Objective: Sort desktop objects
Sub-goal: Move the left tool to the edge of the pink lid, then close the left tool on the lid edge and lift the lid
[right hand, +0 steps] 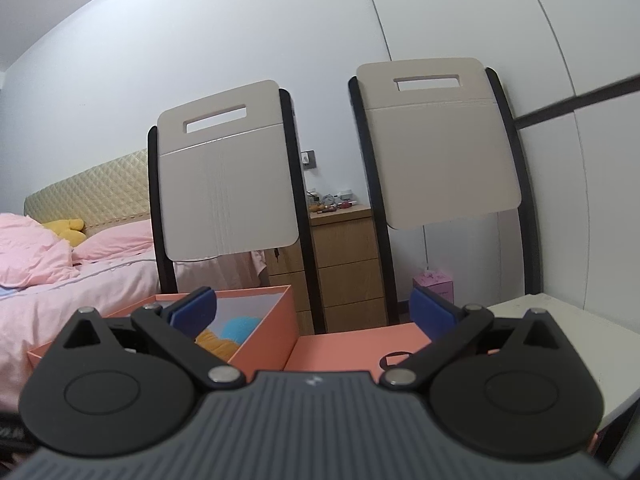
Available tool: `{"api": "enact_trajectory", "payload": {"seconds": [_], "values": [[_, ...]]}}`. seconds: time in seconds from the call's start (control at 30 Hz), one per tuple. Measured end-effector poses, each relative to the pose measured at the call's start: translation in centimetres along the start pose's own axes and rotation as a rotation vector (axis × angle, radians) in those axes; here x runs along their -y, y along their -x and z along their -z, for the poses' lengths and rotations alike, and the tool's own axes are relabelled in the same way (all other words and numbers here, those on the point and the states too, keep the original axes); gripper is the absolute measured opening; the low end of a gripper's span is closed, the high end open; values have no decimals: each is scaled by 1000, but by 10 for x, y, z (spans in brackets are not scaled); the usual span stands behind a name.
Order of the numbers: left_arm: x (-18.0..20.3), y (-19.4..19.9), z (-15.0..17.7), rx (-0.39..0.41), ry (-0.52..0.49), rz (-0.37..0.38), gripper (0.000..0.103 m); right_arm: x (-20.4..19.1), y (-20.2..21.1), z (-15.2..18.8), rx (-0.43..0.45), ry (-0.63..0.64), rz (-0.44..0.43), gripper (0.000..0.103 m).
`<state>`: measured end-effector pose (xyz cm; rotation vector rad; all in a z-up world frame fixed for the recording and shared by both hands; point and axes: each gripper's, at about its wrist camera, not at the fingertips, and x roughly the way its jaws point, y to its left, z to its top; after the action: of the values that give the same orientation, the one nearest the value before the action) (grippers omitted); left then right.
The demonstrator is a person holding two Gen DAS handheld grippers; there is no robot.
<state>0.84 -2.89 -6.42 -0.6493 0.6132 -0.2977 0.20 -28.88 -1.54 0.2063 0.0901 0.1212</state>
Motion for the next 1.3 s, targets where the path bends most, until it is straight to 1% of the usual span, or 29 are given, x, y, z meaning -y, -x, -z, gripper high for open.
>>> {"api": "enact_trajectory", "payload": {"seconds": [0.07, 0.1, 0.13, 0.17, 0.2, 0.27, 0.37, 0.43, 0.5, 0.57, 0.6, 0.63, 0.8, 0.97, 1.07, 1.17, 1.3], "values": [[-16, -14, 10, -65, 118, 66, 100, 9, 6, -3, -8, -18, -1, 103], [-25, -24, 15, -112, 187, 108, 99, 14, 9, -4, -13, -23, -2, 103], [-36, -36, 20, -170, 282, 146, 97, 18, 11, -6, -19, -23, -6, 103], [-47, -47, 24, -220, 375, 165, 88, 23, 12, -7, -27, -24, -11, 103], [-56, -56, 28, -257, 448, 183, 82, 27, 13, -8, -37, -24, -18, 103], [-66, -69, 31, -286, 506, 210, 80, 36, 15, -11, -58, -31, -21, 103], [-75, -82, 30, -288, 580, 230, 80, 49, 18, -14, -75, -52, -9, 103], [-82, -89, 29, -297, 633, 240, 75, 55, 22, -16, -78, -63, 2, 103], [-86, -94, 28, -314, 660, 242, 68, 59, 23, -16, -81, -73, 14, 103], [-91, -97, 26, -331, 694, 249, 65, 61, 24, -16, -86, -81, 24, 103], [-93, -97, 25, -338, 713, 259, 60, 62, 24, -16, -90, -83, 24, 103], [-95, -98, 25, -344, 731, 269, 58, 62, 24, -16, -94, -88, 24, 103], [-101, -99, 19, -376, 763, 275, 45, 63, 21, -13, -110, -115, 25, 103], [-102, -95, 9, -395, 764, 305, 43, 63, 17, -11, -125, -134, 24, 103], [-100, -87, 7, -411, 743, 321, 42, 61, 17, -9, -128, -136, 27, 103], [-102, -73, 9, -424, 747, 331, 42, 60, 14, -10, -132, -138, 29, 103], [-110, -51, 22, -434, 751, 347, 42, 60, 17, -10, -136, -142, 30, 103]]}}
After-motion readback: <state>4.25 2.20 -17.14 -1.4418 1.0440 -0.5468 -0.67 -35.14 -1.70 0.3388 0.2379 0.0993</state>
